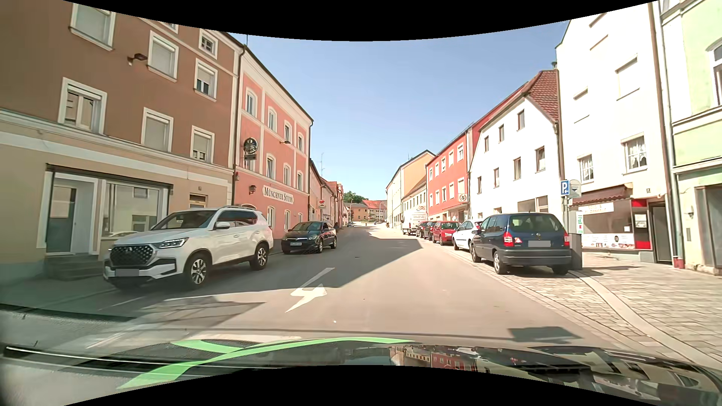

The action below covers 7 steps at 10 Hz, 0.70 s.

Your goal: Follow the waypoints while adhering to traffic rules and regulations

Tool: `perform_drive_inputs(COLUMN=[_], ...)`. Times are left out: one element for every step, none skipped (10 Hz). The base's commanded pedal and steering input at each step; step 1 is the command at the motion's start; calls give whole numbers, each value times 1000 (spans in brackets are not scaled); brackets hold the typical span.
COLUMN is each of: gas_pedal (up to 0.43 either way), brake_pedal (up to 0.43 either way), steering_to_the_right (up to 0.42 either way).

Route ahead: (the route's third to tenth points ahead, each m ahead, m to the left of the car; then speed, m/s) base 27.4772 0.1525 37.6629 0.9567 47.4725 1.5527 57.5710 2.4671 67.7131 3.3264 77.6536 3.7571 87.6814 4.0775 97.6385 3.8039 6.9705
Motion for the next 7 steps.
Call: perform_drive_inputs(gas_pedal=[299,299,299,299,299,299,299], brake_pedal=[0,0,0,0,0,0,0], steering_to_the_right=[21,21,21,21,21,21,21])
